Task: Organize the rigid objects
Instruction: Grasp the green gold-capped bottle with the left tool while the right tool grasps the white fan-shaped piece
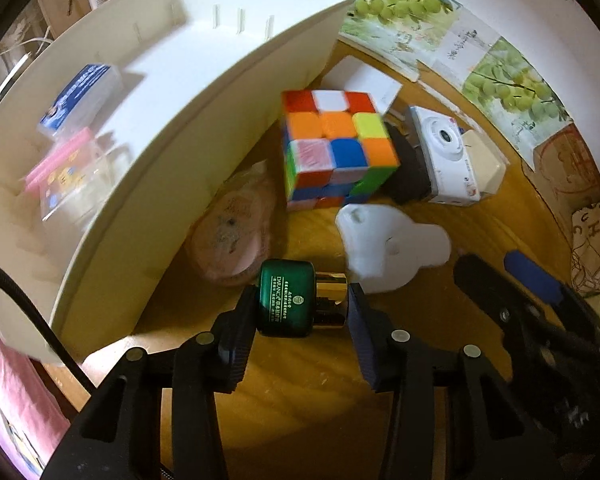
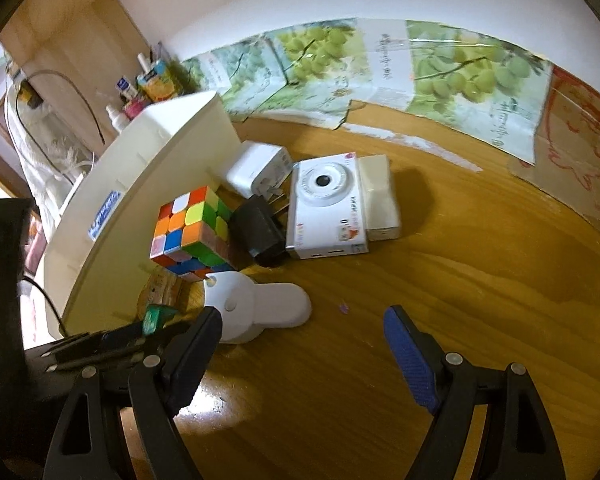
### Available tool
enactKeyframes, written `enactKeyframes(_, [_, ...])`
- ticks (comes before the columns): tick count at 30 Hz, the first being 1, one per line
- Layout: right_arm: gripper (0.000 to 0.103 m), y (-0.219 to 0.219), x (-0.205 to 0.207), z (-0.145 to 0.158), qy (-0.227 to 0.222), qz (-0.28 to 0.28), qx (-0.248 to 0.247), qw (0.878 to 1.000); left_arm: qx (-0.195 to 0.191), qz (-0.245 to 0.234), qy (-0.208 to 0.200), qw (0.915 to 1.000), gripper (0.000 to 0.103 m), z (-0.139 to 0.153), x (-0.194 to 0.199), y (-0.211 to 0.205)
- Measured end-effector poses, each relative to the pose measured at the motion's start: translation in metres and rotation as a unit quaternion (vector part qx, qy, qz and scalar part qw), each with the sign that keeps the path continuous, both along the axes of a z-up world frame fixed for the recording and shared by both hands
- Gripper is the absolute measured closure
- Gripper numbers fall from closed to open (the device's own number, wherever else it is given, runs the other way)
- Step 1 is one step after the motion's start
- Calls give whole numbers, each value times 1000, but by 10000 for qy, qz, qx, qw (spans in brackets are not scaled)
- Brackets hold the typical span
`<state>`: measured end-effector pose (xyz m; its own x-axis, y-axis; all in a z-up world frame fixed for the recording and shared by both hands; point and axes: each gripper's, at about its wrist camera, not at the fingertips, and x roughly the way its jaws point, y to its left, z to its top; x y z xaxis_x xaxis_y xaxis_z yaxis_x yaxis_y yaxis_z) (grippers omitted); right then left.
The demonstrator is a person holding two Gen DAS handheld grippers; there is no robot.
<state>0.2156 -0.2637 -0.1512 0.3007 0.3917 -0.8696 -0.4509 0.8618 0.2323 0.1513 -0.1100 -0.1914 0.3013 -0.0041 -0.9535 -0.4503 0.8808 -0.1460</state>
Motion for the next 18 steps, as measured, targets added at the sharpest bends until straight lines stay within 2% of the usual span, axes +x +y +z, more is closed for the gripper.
enactKeyframes(12, [19,39,3,-16,90,385,-385,9985,-144,-111,73,9998,56,6,-31,11])
enactKeyframes(18, [19,59,1,-24,170,536,-629,9964,-119,-76,-63,9999,56,14,-44,18])
